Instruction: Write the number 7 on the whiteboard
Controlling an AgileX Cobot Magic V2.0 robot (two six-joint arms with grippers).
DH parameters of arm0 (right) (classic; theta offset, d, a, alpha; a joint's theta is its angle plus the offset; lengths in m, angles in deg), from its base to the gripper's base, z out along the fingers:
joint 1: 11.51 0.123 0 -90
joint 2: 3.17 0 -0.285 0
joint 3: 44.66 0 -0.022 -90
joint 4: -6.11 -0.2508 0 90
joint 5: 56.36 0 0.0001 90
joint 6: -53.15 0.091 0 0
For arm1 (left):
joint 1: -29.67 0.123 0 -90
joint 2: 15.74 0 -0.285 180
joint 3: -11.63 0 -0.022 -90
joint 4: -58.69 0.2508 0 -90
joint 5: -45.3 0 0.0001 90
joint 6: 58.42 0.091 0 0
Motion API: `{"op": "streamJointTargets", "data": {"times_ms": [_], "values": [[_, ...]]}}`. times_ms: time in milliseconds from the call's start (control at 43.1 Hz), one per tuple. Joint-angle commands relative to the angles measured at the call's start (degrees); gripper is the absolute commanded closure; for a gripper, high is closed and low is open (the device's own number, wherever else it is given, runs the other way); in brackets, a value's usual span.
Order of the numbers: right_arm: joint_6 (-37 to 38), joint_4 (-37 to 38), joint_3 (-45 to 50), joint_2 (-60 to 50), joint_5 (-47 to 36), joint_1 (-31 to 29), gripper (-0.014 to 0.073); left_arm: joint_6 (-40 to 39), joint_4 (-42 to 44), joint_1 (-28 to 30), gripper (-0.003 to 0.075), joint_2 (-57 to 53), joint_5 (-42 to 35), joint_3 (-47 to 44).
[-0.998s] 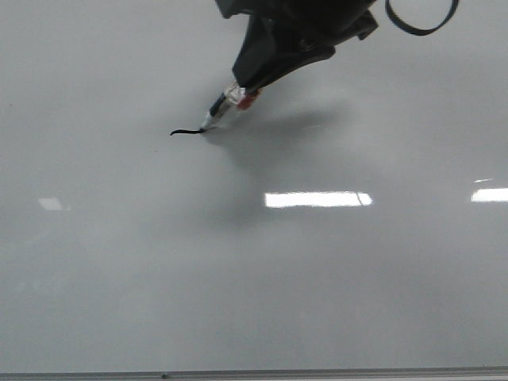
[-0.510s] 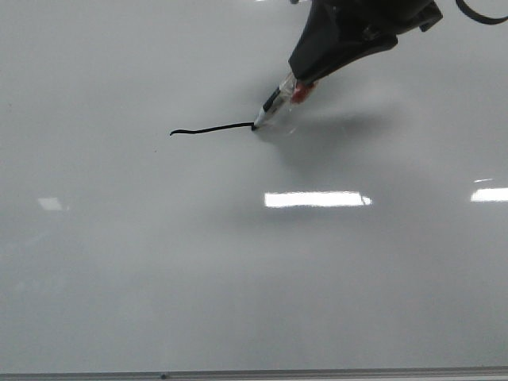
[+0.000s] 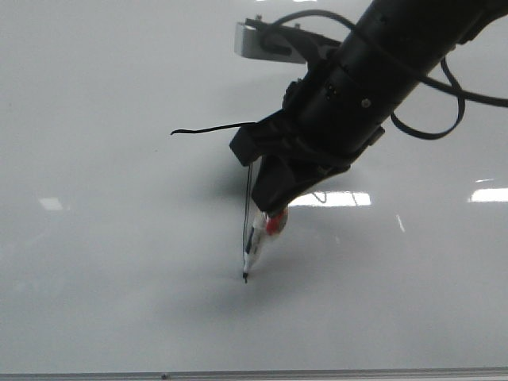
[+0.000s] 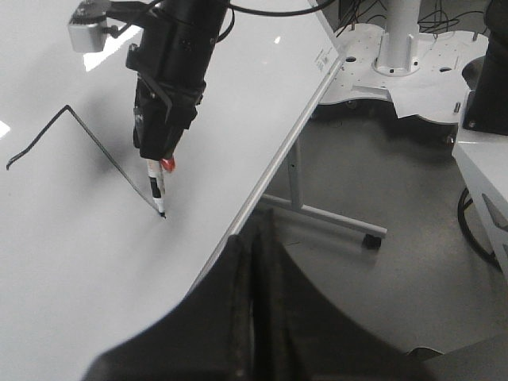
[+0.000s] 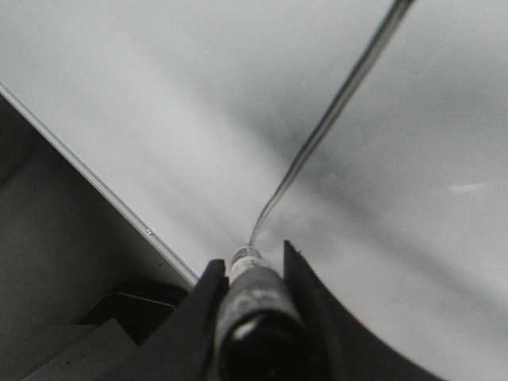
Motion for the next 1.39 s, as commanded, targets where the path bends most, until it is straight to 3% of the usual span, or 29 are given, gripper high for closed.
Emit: {"op": "streamJointTargets", "data": {"times_ms": [0,162,325,371,441,534,580,627,789,1021,1369], "values": [[-2.4,0.2,-1.6,-10.6,-1.3,3.0,0.0662,-0.6,-0.4,-0.3,0.0741,0.4,-4.3,1.6],[-5.5,0.2,-2.2,-20.6,2.0,7.9,0.0662,-0.6,-0.4,-0.3,0.0741,0.4,-7.5,1.6],[-7.2,0.2,-4.8,-23.7,11.8,10.5,0.0662,-0.6,1.3,-0.3,0.0721,2.1,-8.5,1.7],[-7.2,0.2,-5.5,-23.7,14.3,11.1,0.0662,-0.6,1.6,-0.3,0.0666,3.5,-8.3,1.9],[-7.5,0.2,-6.1,-23.7,16.2,12.5,0.0662,-0.6,1.6,-0.3,0.0525,6.4,-9.4,2.2],[-7.5,0.1,-6.5,-23.7,16.9,14.6,0.0662,-0.6,1.6,-0.3,0.0249,10.5,-11.9,2.4],[-7.5,0.1,-6.5,-23.7,16.9,15.9,0.0662,-0.6,1.6,-0.3,0.0167,12.7,-12.6,2.4],[-7.5,0.1,-6.5,-23.7,16.8,17.3,0.0662,-0.6,1.6,-0.3,0.0136,15.0,-13.9,2.4],[-7.5,0.1,-6.5,-23.7,15.8,22.1,0.0662,-0.1,1.7,-0.3,0.0191,20.8,-19.1,2.4],[-7.5,0.1,-6.6,-23.7,14.6,24.6,0.0662,-0.1,1.7,-0.3,0.0289,24.8,-19.5,2.4],[-7.8,0.1,-6.6,-23.7,14.4,25.0,0.0662,-0.1,1.7,-0.3,0.0549,25.0,-19.5,2.4]]}}
